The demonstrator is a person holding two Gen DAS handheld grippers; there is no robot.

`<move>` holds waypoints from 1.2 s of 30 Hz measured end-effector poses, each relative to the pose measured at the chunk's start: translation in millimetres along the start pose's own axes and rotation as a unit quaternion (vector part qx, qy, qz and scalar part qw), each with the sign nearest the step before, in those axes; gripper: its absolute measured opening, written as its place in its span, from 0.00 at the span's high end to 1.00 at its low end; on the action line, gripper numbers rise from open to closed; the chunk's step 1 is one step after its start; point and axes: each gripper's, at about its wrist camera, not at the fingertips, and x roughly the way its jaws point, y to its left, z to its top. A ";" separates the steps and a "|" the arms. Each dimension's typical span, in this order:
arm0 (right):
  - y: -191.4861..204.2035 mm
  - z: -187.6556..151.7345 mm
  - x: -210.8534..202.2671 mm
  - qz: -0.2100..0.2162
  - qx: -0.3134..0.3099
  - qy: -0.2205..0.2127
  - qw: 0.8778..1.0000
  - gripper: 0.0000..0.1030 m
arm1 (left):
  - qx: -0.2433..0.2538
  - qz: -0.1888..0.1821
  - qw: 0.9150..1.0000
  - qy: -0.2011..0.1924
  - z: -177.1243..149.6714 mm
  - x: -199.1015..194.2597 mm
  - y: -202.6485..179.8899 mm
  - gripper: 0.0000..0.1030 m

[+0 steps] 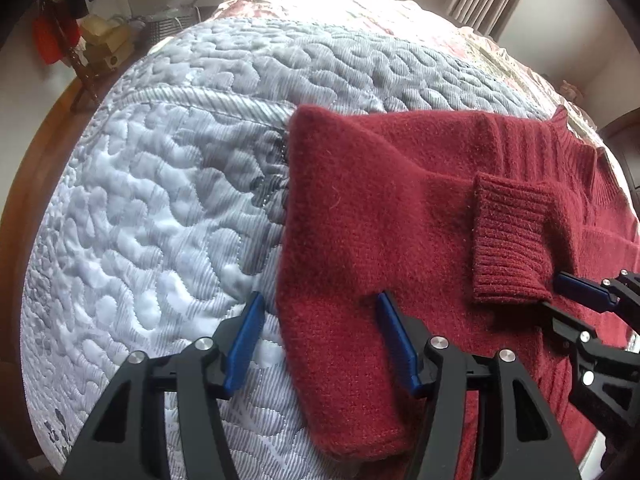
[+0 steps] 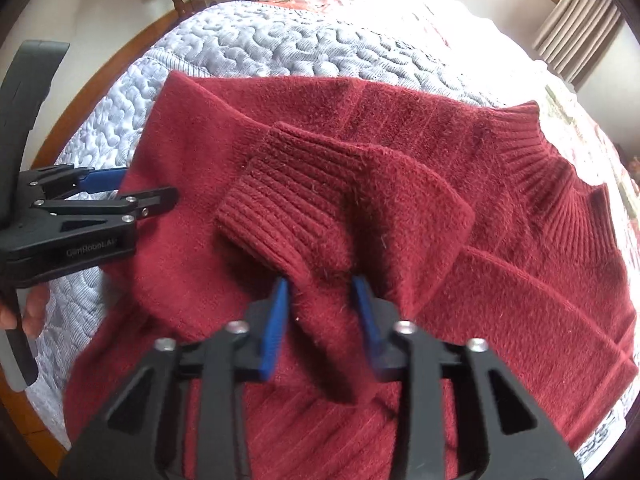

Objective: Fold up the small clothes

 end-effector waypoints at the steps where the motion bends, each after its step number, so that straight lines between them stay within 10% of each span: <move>1: -4.5 -1.6 -3.2 0.017 0.009 -0.004 1.000 0.94 | 0.001 -0.001 1.000 0.000 0.5 0.7 0.1 0.42; 10: -103.0 -65.8 -60.6 0.075 0.204 -0.084 0.972 0.95 | -0.001 0.002 1.000 -0.004 0.8 3.4 0.8 0.40; 19: -186.6 -166.1 -68.4 0.060 0.315 -0.069 0.945 0.67 | -0.003 0.015 1.000 -0.017 0.3 -6.1 -11.5 0.40; 30: -199.8 -120.0 -39.6 0.098 0.291 -0.049 0.950 0.51 | 0.007 0.020 0.997 -0.068 5.1 -49.7 -30.0 0.39; 36: -195.7 -107.8 -49.9 0.088 0.255 -0.055 0.961 0.95 | -0.004 0.026 0.997 -0.066 0.8 -54.0 -26.3 0.39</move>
